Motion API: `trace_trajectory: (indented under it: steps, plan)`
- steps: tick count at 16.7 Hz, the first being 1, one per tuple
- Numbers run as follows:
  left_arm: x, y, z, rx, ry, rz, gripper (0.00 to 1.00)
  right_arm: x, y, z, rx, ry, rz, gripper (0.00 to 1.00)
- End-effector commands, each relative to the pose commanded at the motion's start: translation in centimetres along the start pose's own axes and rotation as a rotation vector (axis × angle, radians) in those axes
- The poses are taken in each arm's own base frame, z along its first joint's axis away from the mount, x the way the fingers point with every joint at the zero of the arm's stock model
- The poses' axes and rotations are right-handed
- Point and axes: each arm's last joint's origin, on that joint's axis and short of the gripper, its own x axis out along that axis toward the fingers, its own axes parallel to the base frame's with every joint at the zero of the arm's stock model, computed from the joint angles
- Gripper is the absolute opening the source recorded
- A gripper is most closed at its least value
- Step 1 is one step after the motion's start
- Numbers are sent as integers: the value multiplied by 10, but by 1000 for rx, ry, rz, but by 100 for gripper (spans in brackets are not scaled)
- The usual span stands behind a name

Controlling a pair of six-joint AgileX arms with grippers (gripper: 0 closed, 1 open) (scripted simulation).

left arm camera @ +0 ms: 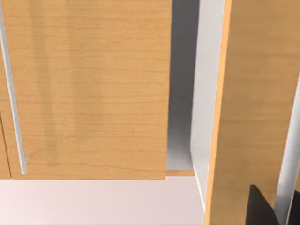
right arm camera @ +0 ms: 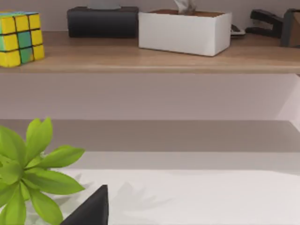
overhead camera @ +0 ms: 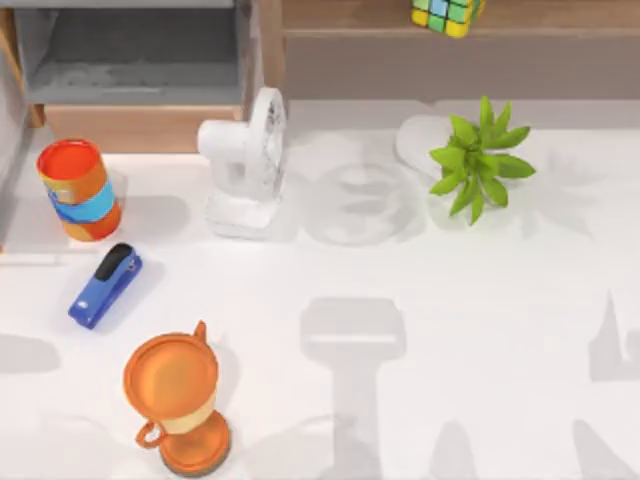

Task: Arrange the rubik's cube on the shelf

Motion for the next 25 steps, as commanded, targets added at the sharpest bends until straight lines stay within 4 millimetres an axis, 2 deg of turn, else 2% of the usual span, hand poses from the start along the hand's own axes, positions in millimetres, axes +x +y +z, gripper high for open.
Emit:
trace_trajectory:
  steps: [5,7,13,20,25]
  plan:
    - [-1,-4,0,-16,2,-16,0,0,0,0,0,0,0,100]
    - [5,-4,0,-19,-1,-18,0,0,0,0,0,0,0,100]
    - [57,-3,-1,-13,1,-12,0,0,0,0,0,0,0,100]
    - [66,-7,0,-26,0,-27,0,0,0,0,0,0,0,100]
    - [111,-3,-2,-17,-1,-13,0,0,0,0,0,0,0,100]
